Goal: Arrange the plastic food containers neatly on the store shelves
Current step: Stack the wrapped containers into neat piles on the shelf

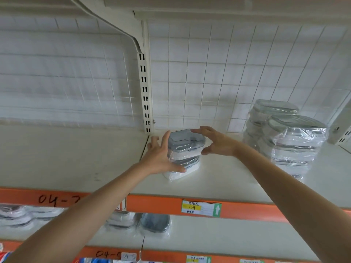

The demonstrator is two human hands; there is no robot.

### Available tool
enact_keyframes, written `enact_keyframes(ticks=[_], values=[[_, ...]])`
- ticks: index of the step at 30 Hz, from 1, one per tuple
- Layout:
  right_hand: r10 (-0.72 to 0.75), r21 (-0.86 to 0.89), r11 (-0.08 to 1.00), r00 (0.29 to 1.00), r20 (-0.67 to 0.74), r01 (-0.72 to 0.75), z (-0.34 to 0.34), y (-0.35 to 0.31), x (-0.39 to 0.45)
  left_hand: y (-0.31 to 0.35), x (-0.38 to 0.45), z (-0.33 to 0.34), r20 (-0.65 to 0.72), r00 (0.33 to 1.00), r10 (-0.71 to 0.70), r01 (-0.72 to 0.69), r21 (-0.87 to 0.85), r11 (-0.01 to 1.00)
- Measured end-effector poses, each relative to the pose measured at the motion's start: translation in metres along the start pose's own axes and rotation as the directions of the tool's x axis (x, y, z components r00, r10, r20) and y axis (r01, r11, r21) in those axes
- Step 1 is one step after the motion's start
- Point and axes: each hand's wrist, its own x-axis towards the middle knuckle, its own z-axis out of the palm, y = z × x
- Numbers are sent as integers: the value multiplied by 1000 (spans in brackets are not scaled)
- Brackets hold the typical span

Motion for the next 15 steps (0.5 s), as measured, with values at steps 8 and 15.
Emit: enact_keyframes(ticks=[8,15], values=[[63,-283,955,992,-106,-91,-5,6,13,6,37,6,40,996,81,-71,-215,974],[194,-445,861,968,-159,-246,-28,29,14,37,78,34,-122,992,-10,-16,-209,978]])
